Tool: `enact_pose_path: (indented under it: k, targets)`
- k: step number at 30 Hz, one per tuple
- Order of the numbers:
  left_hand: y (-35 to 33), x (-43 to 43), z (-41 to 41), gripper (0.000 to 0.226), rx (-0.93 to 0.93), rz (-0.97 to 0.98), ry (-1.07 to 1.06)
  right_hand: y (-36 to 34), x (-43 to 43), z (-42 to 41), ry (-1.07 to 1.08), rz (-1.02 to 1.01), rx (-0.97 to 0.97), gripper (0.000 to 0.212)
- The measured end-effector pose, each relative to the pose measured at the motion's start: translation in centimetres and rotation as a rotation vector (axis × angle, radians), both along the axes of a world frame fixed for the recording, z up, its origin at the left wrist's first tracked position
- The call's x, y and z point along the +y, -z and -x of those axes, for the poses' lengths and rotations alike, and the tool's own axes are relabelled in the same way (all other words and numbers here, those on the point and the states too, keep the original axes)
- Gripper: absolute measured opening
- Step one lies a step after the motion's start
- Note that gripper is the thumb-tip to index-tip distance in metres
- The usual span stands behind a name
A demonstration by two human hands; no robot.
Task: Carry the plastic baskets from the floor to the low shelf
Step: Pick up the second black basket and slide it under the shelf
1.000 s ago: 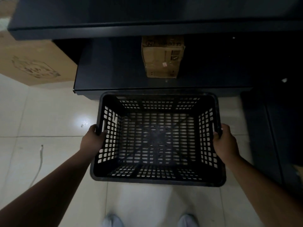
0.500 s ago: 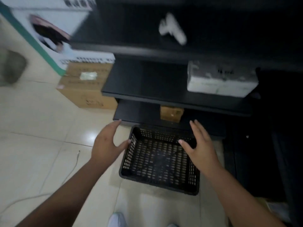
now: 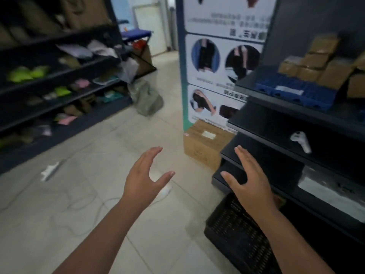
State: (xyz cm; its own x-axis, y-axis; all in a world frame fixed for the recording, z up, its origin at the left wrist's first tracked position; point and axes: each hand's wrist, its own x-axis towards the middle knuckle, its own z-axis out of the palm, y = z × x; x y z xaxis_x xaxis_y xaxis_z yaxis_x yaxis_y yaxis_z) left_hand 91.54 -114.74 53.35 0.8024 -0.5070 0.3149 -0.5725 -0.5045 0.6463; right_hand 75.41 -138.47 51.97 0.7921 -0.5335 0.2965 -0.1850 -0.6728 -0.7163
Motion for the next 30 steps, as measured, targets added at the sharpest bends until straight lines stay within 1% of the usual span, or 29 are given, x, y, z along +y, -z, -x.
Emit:
enact_pose_path:
  k: [4,9,12,17,20,23,26,30]
  targets:
    - [-5.0,13.2,1.0,0.070,-0.095,0.012,-0.138,-5.6,10.9,-3.8,-0.201,0.047,-0.061,0.082]
    - [-7.7,31.8,4.3,0.079,-0.118,0.000,-0.393,-10.5,26.6,-6.9,-0.443,0.105,-0.138,0.080]
    - [-8.3,42.7,7.2,0.076,-0.126,0.004,-0.565,-12.1,36.5,-8.2,-0.617,0.122,-0.165,0.079]
    - [-8.6,58.7,13.3,0.080,-0.121,0.023,-0.858,-12.7,52.2,-10.9,-0.908,0.131,-0.173,0.074]
    - [-8.4,66.3,17.5,0.077,-0.138,0.028,-1.037,-12.5,61.6,-12.4,-1.100,0.136,-0.182,0.070]
    - [-8.1,72.5,21.8,0.077,-0.132,0.033,-1.229,-11.9,70.9,-13.5,-1.250,0.095,-0.160,0.071]
    - [-7.6,77.6,25.7,0.075,-0.126,0.033,-1.421,-10.8,79.5,-14.2,-1.433,0.041,-0.134,0.072]
    - [-7.1,82.6,30.4,0.073,-0.140,0.057,-1.699,-9.8,89.9,-14.9,-1.621,0.003,-0.127,0.070]
